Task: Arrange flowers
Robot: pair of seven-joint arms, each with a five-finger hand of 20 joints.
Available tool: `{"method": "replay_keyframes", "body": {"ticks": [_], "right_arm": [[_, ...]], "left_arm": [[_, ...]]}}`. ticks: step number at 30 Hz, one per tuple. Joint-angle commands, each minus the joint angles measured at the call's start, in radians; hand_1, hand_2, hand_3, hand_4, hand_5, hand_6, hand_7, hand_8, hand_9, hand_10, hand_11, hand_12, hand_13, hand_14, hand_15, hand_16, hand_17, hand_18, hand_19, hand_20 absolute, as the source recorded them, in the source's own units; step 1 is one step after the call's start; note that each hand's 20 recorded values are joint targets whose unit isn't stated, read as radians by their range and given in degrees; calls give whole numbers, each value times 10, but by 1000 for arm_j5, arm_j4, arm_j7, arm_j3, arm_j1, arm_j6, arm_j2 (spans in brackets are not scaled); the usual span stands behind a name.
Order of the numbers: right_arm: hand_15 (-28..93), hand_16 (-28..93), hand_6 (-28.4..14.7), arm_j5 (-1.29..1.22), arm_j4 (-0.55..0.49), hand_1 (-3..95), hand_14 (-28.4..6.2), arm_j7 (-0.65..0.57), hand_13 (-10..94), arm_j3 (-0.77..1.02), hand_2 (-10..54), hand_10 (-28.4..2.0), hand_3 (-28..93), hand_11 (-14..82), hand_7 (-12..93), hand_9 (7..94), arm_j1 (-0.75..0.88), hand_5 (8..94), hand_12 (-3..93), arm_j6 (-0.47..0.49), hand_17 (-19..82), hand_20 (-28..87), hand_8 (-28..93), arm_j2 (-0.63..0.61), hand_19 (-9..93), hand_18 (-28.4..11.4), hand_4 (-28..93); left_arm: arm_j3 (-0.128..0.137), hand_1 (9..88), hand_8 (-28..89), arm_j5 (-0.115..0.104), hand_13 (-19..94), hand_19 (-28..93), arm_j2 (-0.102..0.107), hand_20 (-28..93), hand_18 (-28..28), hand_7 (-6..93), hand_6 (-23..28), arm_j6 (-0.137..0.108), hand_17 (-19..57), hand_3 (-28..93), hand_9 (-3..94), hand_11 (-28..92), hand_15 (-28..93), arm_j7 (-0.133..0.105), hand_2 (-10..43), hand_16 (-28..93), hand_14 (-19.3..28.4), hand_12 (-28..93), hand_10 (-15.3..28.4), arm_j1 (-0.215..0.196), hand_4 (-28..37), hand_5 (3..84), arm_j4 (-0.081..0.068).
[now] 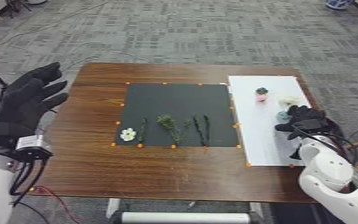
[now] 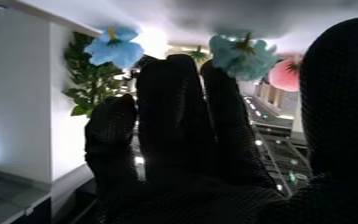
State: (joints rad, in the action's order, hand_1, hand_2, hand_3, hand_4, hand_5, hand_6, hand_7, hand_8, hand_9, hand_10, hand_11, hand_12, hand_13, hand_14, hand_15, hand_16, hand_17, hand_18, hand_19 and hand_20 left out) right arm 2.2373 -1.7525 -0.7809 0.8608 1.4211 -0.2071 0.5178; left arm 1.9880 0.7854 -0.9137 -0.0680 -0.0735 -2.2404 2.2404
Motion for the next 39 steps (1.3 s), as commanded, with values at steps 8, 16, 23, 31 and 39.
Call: {"method": "replay_keyframes", "body": {"ticks": [8,16,23,31,39], "right_arm": [[776,244,-58,-1,92,272,-103,-19,556,-116,-95,-130,740,224,221,510,-135,469,211,0,282,561,-115,12,844,-229,-283],[777,243,-74,-8,111,257,-98,-12,564,-187,-95,-135,767,228,196,507,-199,450,209,-11,287,561,-113,35,852,-226,-283],[762,265,-5,-35,143,343,-71,22,645,-245,-95,-92,854,298,323,654,-238,552,287,-67,324,554,-112,46,871,-213,-282],[729,291,16,20,78,486,-45,61,755,-392,-94,-39,866,171,411,883,-425,745,491,-238,398,529,-1,62,912,-208,-281],[728,301,12,-15,104,443,-38,171,771,-695,-95,-38,876,172,392,903,-819,777,499,-316,411,530,7,358,927,-209,-170]], "left_arm": [[10,256,-112,8,95,412,-5,78,206,250,25,0,-108,707,178,215,412,2,-62,-35,134,194,100,-17,-254,242,3],[14,255,-114,7,95,412,-7,79,206,251,26,-1,-108,707,178,214,411,0,-61,-34,133,194,99,-23,-254,241,7],[23,256,-114,4,96,412,0,79,206,252,25,-4,-108,707,178,215,410,6,-60,-34,133,193,99,-21,-254,241,10],[54,256,-115,4,97,413,32,79,207,251,25,-13,-107,708,180,215,412,21,-60,-33,134,193,99,-7,-255,242,14],[2,256,-115,-2,98,413,103,80,207,250,24,11,-107,708,180,216,411,55,-60,-33,134,192,99,94,-255,243,-23]]}}
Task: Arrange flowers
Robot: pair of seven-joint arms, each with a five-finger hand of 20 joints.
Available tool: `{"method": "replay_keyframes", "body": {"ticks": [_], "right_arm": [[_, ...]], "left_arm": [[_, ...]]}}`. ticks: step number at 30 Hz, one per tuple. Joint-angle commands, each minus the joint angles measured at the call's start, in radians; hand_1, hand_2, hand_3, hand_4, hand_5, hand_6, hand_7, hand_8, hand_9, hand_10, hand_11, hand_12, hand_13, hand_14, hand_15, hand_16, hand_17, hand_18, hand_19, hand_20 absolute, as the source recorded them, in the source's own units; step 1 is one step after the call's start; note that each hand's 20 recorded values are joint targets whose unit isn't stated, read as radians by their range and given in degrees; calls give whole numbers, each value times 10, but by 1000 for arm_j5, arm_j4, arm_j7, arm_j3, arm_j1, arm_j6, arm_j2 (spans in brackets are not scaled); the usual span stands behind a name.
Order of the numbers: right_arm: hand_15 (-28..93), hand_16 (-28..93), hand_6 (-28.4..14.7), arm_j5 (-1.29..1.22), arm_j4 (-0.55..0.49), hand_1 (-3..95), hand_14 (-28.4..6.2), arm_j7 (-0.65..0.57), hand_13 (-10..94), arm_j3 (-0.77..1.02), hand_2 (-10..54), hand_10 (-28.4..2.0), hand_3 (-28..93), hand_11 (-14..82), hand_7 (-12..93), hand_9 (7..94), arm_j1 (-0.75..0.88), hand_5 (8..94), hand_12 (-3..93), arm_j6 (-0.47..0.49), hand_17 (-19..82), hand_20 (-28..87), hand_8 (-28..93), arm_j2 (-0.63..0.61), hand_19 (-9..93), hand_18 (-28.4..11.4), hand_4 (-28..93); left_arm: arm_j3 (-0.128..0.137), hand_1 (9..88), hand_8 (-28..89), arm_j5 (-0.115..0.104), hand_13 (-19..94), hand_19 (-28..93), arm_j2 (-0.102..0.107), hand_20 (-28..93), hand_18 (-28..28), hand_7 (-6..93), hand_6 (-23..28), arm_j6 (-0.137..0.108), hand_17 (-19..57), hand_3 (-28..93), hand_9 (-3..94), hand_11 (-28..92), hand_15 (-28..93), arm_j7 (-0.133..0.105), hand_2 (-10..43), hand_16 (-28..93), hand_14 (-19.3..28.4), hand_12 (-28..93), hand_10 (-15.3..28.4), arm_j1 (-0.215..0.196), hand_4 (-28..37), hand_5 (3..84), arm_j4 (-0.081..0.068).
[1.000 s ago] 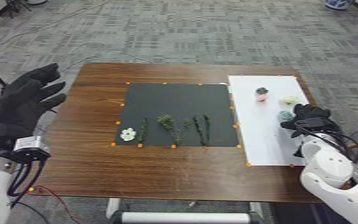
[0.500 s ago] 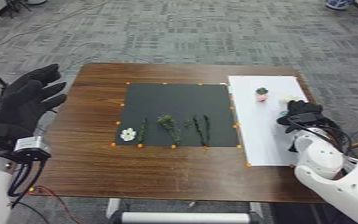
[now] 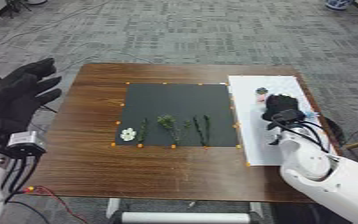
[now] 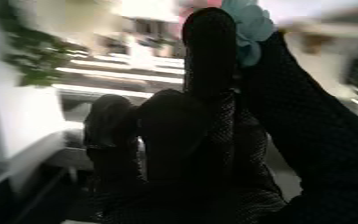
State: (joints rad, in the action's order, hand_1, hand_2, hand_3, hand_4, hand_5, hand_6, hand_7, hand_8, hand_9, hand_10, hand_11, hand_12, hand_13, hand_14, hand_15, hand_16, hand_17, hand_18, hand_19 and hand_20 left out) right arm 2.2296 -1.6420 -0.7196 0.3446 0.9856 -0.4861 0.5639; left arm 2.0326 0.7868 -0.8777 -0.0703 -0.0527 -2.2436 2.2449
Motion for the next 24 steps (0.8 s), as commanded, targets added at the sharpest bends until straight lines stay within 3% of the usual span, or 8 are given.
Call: {"method": "replay_keyframes", "body": {"ticks": [1,4,11,15,19,24], "right_arm": [[728,302,14,-11,10,442,-38,97,773,-201,-95,-38,875,171,394,904,-405,778,498,-23,411,530,6,359,927,-209,-168],[740,302,25,-18,67,442,-40,95,784,-303,-95,-34,867,174,394,918,-476,783,488,-13,424,543,5,471,930,-212,-174],[748,305,33,-37,203,449,-45,100,778,-511,-95,-35,862,162,367,919,-564,796,491,41,418,556,-15,634,932,-218,-202],[759,308,35,-65,283,454,-49,87,769,-625,-95,-38,860,162,358,917,-598,801,490,29,414,558,-27,716,932,-218,-217],[763,305,37,-60,355,457,-49,88,767,-643,-95,-37,862,165,351,915,-586,806,486,56,411,559,-36,776,932,-219,-230],[768,305,37,-59,428,458,-51,89,764,-623,-95,-38,864,168,345,915,-561,812,485,72,410,560,-39,815,932,-219,-237]], "left_arm": [[-58,256,-116,-6,99,412,79,80,206,251,23,18,-107,709,181,215,410,36,-60,-33,133,192,99,119,-256,243,-33],[-104,257,-119,-3,100,410,102,81,205,253,21,34,-107,710,181,215,408,40,-59,-32,132,192,99,178,-259,242,-49],[-190,261,-137,9,115,409,126,88,206,264,29,38,-100,715,199,211,406,29,-59,-26,135,188,112,285,-273,258,-69],[-204,268,-131,9,128,425,130,89,219,230,51,16,-90,707,223,215,446,4,-59,-36,166,180,137,294,-281,287,-69],[-211,275,-107,7,136,457,132,78,238,193,67,29,-88,687,236,210,496,10,-52,-70,199,175,161,306,-279,303,-74],[-249,274,-93,7,134,486,140,50,246,175,71,36,-87,678,237,202,518,4,-49,-101,210,173,170,351,-268,304,-90]]}}
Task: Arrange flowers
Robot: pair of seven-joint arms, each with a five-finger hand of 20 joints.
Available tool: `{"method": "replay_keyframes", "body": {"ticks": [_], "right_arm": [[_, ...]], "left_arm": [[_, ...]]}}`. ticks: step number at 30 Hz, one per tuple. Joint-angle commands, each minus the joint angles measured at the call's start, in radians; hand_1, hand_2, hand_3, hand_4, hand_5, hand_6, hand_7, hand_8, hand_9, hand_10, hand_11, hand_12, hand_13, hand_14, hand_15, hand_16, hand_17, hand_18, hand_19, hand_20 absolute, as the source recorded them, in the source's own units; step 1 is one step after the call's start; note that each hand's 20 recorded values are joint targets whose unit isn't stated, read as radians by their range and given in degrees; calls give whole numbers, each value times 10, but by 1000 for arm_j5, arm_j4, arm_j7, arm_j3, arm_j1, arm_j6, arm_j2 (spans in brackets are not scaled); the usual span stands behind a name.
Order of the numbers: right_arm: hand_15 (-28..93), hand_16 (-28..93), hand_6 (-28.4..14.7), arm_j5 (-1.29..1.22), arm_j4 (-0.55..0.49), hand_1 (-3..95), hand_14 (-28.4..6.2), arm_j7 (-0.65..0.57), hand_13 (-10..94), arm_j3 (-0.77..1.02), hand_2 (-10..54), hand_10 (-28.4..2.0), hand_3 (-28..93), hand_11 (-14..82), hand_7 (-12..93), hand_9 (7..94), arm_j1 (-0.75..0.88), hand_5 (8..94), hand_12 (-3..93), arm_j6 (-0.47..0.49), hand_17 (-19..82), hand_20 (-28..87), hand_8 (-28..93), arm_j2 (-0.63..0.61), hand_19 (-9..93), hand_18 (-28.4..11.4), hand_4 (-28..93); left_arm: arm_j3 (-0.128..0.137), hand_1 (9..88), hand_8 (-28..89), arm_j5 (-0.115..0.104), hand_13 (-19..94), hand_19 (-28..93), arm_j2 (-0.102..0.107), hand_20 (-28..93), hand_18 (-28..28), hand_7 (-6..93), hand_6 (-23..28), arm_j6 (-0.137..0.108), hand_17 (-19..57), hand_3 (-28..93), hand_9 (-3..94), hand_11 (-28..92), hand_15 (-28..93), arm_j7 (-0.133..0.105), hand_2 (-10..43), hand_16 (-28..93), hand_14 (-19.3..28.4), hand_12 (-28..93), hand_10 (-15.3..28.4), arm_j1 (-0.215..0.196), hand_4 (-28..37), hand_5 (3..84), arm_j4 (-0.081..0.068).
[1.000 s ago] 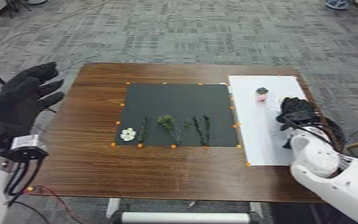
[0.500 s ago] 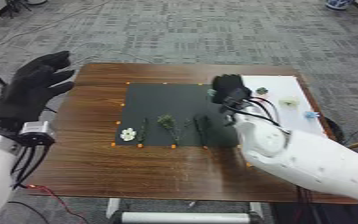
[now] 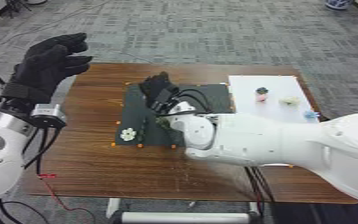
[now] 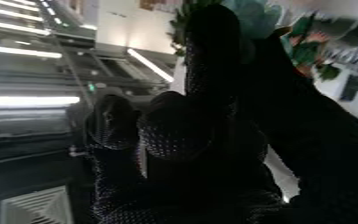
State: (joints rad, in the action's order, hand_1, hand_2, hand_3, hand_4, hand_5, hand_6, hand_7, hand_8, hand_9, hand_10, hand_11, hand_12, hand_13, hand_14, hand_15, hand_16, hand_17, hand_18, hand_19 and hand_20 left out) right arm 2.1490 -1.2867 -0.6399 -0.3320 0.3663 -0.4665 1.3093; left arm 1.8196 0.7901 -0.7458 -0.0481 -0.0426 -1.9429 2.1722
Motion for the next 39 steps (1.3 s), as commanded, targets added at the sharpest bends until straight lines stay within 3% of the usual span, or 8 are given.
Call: {"method": "replay_keyframes", "body": {"ticks": [1,16,25,29,39], "right_arm": [[769,305,38,31,86,458,-51,9,764,58,-95,-38,864,168,344,915,62,812,484,54,410,560,-39,75,932,-219,-238],[782,309,43,23,103,442,-52,5,755,64,-95,-35,864,158,333,897,74,800,480,84,406,574,-32,93,932,-221,-253],[793,313,34,1,76,397,-49,42,741,86,-95,-35,843,147,330,872,68,762,464,111,397,585,-37,78,932,-218,-275],[795,314,31,6,76,375,-52,41,734,88,-95,-40,832,196,326,846,65,752,420,114,393,584,-41,79,932,-220,-281],[800,311,29,9,77,380,-49,22,726,82,-95,-35,843,167,317,839,54,734,432,147,388,583,-37,74,932,-219,-282]], "left_arm": [[-37,274,-92,4,133,489,8,47,246,173,70,15,-86,678,237,202,521,-6,-49,-103,211,172,169,54,-267,304,-19],[-76,271,-82,1,116,519,9,6,248,163,66,37,-86,674,224,200,557,-7,-51,-137,219,159,171,101,-259,296,-39],[-66,271,-79,1,117,524,8,-10,246,166,65,43,-88,674,224,206,561,-3,-51,-137,210,166,166,89,-255,294,-35],[-72,271,-83,2,116,519,9,-11,244,173,62,39,-89,675,221,210,560,-5,-51,-135,207,166,164,98,-255,291,-39],[-66,264,-100,1,114,471,9,21,223,221,42,38,-96,689,199,235,507,-7,-54,-101,159,170,126,89,-252,265,-36]]}}
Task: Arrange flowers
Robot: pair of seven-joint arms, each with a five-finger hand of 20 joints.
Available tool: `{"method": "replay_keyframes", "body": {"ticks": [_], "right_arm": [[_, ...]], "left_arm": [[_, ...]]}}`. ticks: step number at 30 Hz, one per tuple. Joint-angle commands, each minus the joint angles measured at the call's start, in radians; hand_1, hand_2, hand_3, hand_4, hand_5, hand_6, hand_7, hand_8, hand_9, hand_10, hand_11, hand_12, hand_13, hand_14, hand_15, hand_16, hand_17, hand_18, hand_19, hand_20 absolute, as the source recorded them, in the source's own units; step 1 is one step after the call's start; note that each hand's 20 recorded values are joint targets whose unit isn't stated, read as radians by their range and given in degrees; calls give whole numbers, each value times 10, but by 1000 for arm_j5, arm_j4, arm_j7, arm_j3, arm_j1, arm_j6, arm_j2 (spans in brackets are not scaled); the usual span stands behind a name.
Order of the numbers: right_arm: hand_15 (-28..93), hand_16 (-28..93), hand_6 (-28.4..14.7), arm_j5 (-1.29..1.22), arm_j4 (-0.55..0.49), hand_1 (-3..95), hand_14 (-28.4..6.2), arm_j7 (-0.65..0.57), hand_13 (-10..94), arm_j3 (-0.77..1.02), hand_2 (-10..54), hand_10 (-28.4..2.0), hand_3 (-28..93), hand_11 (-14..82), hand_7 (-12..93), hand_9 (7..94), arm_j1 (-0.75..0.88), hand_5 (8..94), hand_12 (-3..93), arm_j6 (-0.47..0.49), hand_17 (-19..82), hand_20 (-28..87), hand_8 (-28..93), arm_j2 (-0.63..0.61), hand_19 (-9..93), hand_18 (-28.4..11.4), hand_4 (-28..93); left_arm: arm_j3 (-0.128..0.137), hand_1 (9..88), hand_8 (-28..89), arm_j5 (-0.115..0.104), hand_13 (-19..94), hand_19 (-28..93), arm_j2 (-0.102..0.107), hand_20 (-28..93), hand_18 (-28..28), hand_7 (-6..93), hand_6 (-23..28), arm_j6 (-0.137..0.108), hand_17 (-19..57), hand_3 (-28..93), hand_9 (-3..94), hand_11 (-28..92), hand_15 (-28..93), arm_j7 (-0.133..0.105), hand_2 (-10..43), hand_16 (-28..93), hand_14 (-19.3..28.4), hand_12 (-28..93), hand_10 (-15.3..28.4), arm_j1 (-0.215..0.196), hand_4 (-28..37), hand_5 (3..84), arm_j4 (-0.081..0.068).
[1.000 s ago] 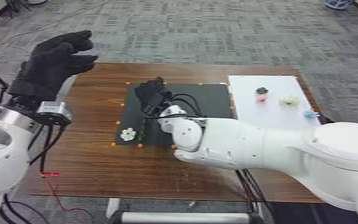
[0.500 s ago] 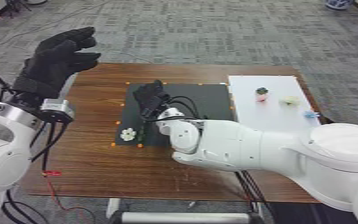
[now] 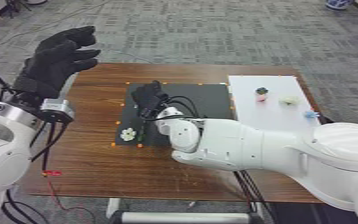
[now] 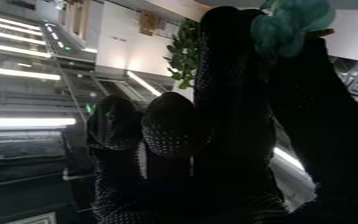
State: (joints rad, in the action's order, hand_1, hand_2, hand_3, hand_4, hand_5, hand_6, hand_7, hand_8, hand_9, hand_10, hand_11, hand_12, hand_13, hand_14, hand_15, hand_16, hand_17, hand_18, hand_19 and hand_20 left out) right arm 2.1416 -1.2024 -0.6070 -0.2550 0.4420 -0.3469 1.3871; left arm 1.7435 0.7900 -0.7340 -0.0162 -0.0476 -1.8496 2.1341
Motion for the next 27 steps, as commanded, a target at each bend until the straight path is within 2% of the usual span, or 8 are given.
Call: {"method": "replay_keyframes", "body": {"ticks": [1,9,13,17,20,27], "right_arm": [[801,311,30,19,-8,382,-49,-18,726,1,-95,-35,842,163,317,840,-26,732,436,30,388,583,-37,-3,932,-219,-282],[804,319,30,31,-20,376,-49,-6,717,4,-95,-35,844,149,304,817,-28,704,444,53,378,586,-39,-11,931,-219,-283],[805,324,33,30,-30,349,-50,2,708,14,-95,-45,858,207,292,783,-28,690,397,67,372,589,-59,-17,926,-221,-283],[806,324,35,32,-30,323,-52,4,702,28,-95,-57,871,265,283,752,-22,681,340,88,368,592,-147,-19,923,-222,-283],[807,323,31,29,-30,303,-54,1,698,25,-95,-67,880,302,281,734,-23,670,291,91,366,595,-163,-19,922,-224,-283],[808,319,29,25,-34,292,-54,-6,694,43,-95,-72,887,319,276,724,-12,665,259,105,363,594,-163,-22,922,-224,-283]], "left_arm": [[10,264,-103,0,113,468,-2,24,222,223,41,5,-96,688,199,236,506,-4,-53,-98,159,169,126,-5,-253,264,2],[25,260,-112,1,109,433,-8,54,211,250,28,7,-101,698,185,237,459,-2,-54,-68,135,175,109,-18,-248,248,7],[26,260,-118,0,109,426,-8,63,209,261,23,5,-102,700,182,237,449,-4,-54,-58,131,177,104,-18,-247,243,6],[21,259,-123,1,108,413,-8,71,205,271,21,9,-103,702,177,235,432,-3,-54,-47,125,181,97,-12,-247,237,3],[27,259,-125,0,107,406,-8,76,201,276,16,7,-104,703,173,234,421,-5,-54,-40,119,185,90,-17,-246,232,6],[24,258,-131,-1,107,392,-6,91,199,286,14,1,-105,705,171,227,391,-5,-53,-18,112,192,86,-15,-247,227,5]]}}
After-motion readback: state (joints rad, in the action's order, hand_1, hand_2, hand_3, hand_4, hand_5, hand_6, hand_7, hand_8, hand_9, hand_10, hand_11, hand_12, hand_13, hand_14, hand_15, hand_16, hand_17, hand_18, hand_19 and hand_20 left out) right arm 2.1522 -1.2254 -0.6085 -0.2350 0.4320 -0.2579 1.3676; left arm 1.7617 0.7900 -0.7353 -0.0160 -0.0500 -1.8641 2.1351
